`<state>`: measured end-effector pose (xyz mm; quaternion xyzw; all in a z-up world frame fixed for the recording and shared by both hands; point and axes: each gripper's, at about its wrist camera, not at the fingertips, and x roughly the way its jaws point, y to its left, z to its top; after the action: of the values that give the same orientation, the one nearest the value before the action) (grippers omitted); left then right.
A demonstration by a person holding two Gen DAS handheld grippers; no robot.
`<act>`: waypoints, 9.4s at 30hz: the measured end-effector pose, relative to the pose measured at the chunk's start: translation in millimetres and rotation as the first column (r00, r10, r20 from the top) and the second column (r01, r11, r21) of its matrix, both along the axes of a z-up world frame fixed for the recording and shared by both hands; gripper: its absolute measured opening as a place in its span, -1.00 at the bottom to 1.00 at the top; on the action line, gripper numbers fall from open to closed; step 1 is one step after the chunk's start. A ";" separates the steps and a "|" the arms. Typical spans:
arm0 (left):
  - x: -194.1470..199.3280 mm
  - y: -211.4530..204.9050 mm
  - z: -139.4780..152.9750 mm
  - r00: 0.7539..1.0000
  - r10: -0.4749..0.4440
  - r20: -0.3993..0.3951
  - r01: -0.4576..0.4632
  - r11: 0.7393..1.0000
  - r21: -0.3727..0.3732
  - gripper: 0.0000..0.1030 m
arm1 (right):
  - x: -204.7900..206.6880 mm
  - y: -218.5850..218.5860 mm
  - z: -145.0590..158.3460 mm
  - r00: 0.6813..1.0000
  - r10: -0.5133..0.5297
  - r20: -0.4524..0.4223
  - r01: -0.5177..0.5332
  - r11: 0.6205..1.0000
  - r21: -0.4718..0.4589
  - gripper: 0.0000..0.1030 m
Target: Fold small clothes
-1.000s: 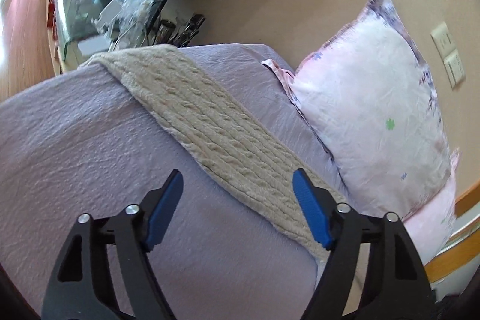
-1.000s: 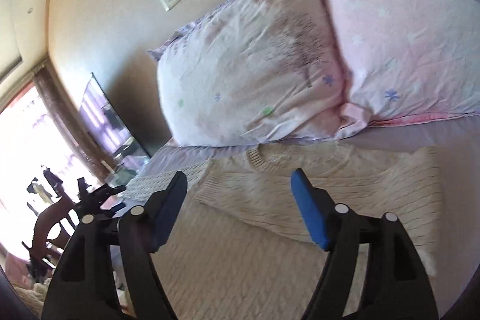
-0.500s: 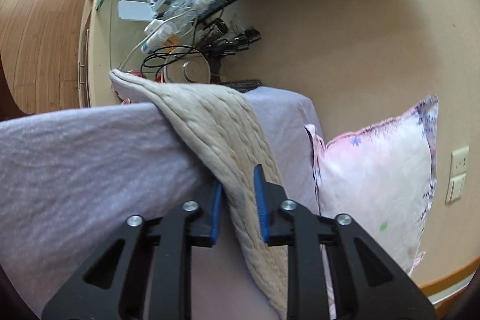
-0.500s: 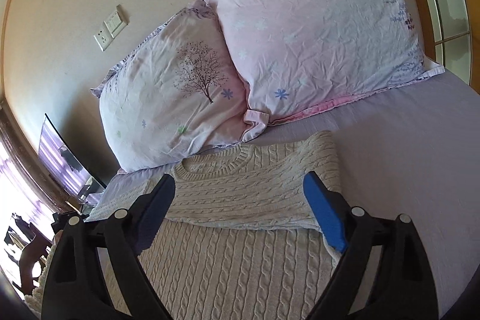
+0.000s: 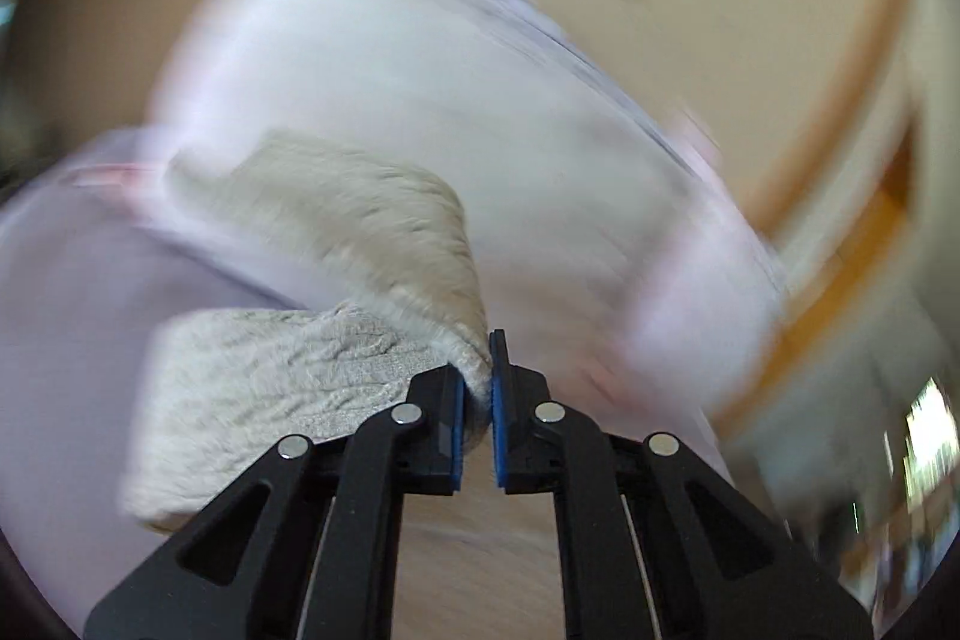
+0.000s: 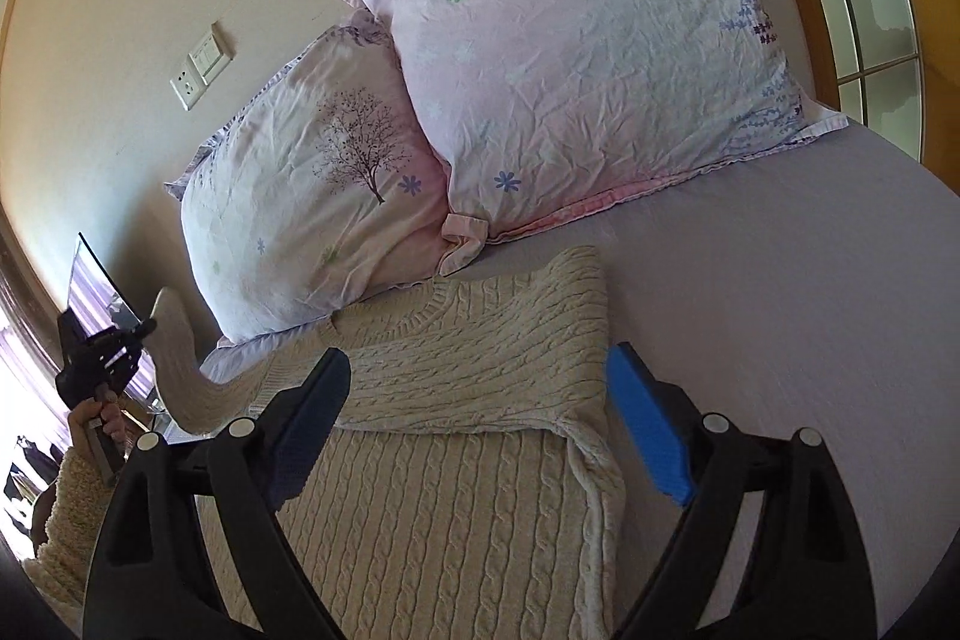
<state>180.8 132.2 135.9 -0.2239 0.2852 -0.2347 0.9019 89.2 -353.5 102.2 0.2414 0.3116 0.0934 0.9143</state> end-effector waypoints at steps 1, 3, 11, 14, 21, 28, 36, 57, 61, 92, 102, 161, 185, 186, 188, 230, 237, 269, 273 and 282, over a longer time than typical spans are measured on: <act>-2.6 -41.4 -3.4 0.993 -0.118 -0.007 0.119 0.992 0.041 -0.66 | -1.4 -0.7 -1.6 1.000 0.002 -0.008 -0.002 1.000 -0.002 0.73; -15.5 -108.7 -19.2 0.951 -0.301 -0.069 0.308 0.942 0.134 -0.53 | -10.2 -3.4 -3.7 0.999 0.021 -0.023 -0.021 1.000 0.008 0.73; -124.7 -34.5 -34.5 0.957 -0.287 -0.048 0.291 0.933 0.212 0.34 | -97.7 -19.6 -11.7 0.968 0.253 0.000 -0.252 0.964 0.083 0.82; -177.8 16.7 -52.9 0.972 -0.225 -0.062 0.232 0.956 0.178 0.47 | -136.0 -24.2 -29.2 0.941 0.337 -0.023 -0.330 0.931 0.155 0.82; -253.7 69.6 -129.7 0.963 -0.183 -0.199 0.191 0.981 0.022 0.46 | -170.9 -9.4 -84.3 0.877 0.448 -0.173 -0.406 0.884 0.230 0.75; -233.3 49.5 -176.4 0.939 -0.229 -0.257 0.210 0.973 -0.096 0.42 | -154.6 8.7 -130.8 0.851 0.500 -0.160 -0.419 0.832 0.364 0.16; -223.1 37.4 -185.6 0.920 -0.276 -0.279 0.215 0.949 -0.231 -0.88 | -155.3 30.3 -114.2 0.835 0.548 -0.051 -0.498 0.792 0.352 -0.84; 90.9 3.7 -91.5 0.944 0.117 -0.309 -0.146 0.987 -0.072 -0.64 | 181.7 17.7 -50.1 0.968 0.024 -0.249 -0.005 0.997 0.078 -0.51; 67.5 13.1 -79.9 0.962 0.112 -0.249 -0.136 0.987 -0.081 0.53 | 157.2 6.8 -42.2 0.993 -0.069 -0.101 0.075 0.995 0.061 0.97; 60.5 38.1 -123.4 0.916 0.133 -0.378 -0.135 0.991 0.022 0.48 | 133.5 -43.7 -29.6 0.999 0.004 0.038 -0.014 0.966 0.259 0.97; 52.0 54.6 -135.1 0.886 0.155 -0.437 -0.173 0.985 -0.001 -0.61 | 136.9 -37.0 -30.6 0.999 0.045 0.030 -0.051 0.966 0.255 0.97; 80.8 -189.4 -123.6 0.881 -0.261 -0.395 0.216 0.964 -0.155 -0.13 | 151.8 -43.7 -86.8 0.931 0.250 -0.265 -0.149 0.925 0.348 -0.30; -5.9 -115.3 -61.0 0.989 -0.101 -0.104 0.125 0.956 0.267 0.54 | 158.1 53.4 -56.5 0.974 0.031 -0.225 -0.050 0.996 -0.079 -0.83; -9.6 -115.6 -63.3 0.990 -0.100 -0.099 0.124 0.952 0.280 0.54 | 157.9 49.2 -59.6 0.970 -0.001 -0.243 -0.031 0.992 -0.125 -0.82; -17.6 -113.9 -66.3 0.990 -0.101 -0.100 0.126 0.945 0.302 0.55 | 153.1 44.4 -65.0 0.961 0.005 -0.278 -0.035 0.994 -0.102 -0.76; -61.7 -147.3 -124.2 0.968 0.101 -0.231 0.065 0.785 0.616 0.97 | 8.4 140.4 -81.3 0.932 0.124 -0.340 -0.272 0.859 -0.434 0.97; -62.3 -147.0 -124.8 0.968 0.098 -0.230 0.066 0.786 0.615 0.97 | 8.6 140.3 -81.3 0.932 0.124 -0.340 -0.272 0.859 -0.434 0.97; -62.9 -146.2 -126.0 0.968 0.098 -0.229 0.066 0.787 0.613 0.97 | 8.4 140.6 -81.2 0.933 0.123 -0.339 -0.272 0.859 -0.435 0.97; -62.9 -146.4 -125.8 0.968 0.098 -0.229 0.066 0.787 0.613 0.97 | 8.2 140.4 -81.1 0.933 0.123 -0.339 -0.271 0.859 -0.435 0.97; -62.8 -146.5 -125.5 0.968 0.098 -0.230 0.066 0.787 0.613 0.97 | 8.4 140.6 -80.9 0.933 0.123 -0.339 -0.271 0.859 -0.435 0.97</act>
<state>118.0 -14.4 10.4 0.0526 0.4550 -0.0912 0.8842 97.6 -213.0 21.2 -0.0121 0.4829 0.0708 0.8727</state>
